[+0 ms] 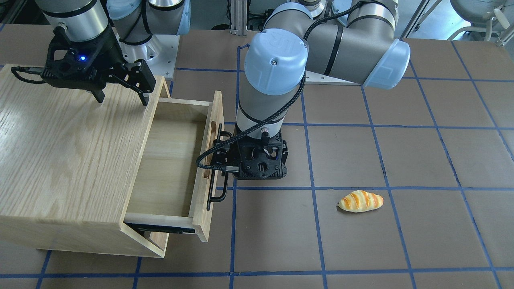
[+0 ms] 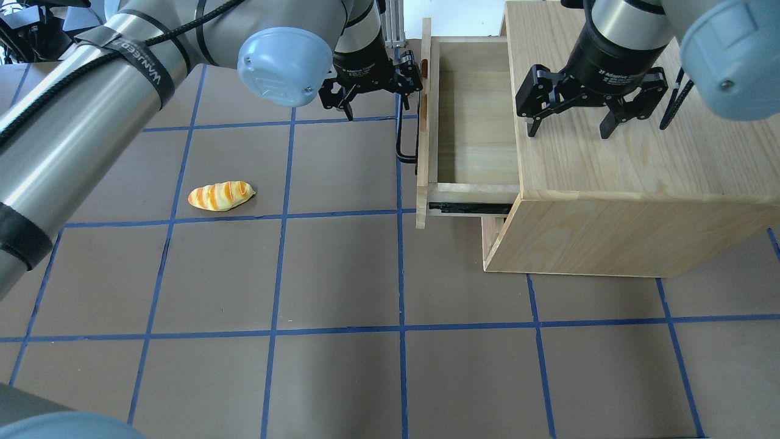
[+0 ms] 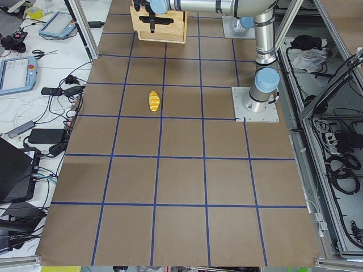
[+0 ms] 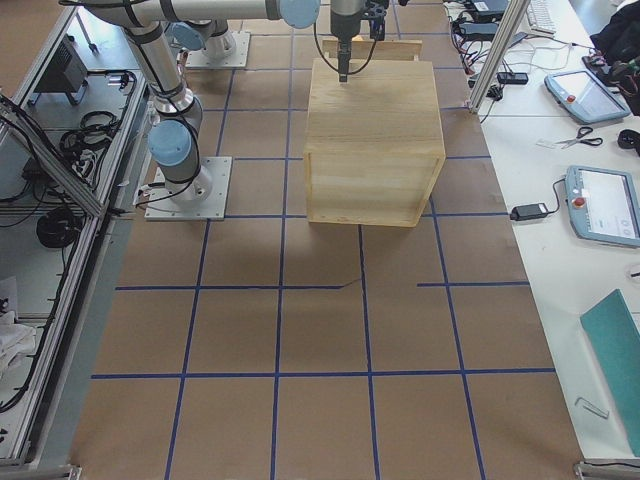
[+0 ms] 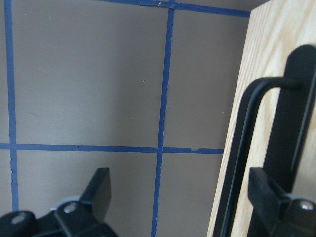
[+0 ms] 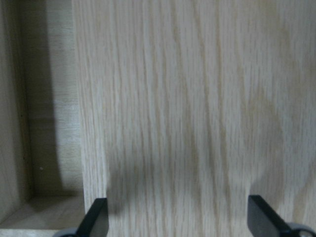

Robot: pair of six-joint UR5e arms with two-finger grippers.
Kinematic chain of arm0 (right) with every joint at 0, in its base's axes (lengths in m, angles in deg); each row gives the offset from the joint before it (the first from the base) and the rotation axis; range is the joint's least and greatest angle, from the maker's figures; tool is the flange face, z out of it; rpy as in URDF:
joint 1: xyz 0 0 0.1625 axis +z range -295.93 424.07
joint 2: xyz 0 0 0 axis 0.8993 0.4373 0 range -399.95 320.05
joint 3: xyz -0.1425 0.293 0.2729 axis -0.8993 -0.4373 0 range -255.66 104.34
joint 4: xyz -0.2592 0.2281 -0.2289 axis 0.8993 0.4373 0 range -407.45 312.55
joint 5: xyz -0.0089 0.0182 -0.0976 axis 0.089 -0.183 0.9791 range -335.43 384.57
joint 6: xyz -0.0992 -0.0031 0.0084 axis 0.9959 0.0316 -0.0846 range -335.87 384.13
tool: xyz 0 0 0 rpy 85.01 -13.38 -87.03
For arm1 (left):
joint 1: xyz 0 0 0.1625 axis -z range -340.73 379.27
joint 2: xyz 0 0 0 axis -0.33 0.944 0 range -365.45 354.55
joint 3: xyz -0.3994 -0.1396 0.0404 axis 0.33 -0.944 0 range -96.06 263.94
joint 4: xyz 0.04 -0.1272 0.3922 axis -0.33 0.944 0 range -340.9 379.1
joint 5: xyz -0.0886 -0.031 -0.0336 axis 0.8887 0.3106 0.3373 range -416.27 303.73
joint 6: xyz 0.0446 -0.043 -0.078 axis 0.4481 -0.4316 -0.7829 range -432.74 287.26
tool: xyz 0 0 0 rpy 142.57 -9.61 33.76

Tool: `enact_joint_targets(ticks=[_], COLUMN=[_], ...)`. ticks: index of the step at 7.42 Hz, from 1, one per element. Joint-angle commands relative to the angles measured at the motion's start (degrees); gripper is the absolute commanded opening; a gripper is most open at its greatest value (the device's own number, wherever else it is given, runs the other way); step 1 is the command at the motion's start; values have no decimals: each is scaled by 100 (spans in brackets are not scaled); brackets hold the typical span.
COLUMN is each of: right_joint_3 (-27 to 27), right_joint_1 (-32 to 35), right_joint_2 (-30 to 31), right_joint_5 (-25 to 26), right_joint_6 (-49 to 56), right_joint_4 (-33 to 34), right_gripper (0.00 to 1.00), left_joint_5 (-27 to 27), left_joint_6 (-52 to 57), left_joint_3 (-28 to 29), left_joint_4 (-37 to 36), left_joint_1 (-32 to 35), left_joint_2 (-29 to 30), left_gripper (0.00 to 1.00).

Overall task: Open upper drawer
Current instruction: 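Keep pulling the drawer handle outward with the left gripper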

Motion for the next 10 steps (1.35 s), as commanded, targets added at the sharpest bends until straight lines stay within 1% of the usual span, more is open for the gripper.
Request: enact_joint_targets(ticks=[1, 2, 3, 10], right_joint_3=[0, 0, 0, 0], right_joint_1=[0, 0, 0, 0], right_joint_2=[0, 0, 0, 0], right_joint_5=[-8, 0, 1, 0], right_joint_6=[0, 0, 0, 0], right_joint_4=[0, 0, 0, 0], right_gripper=[100, 100, 100, 100], left_joint_5=[-55, -90, -291, -310], left_joint_6=[112, 113, 122, 315], left_joint_3=[-12, -12, -21, -21], left_joint_4=[-17, -17, -17, -8], left_joint_1=[-9, -9, -9, -158], left_joint_2=[-8, -26, -17, -44], left_gripper=[100, 100, 100, 100])
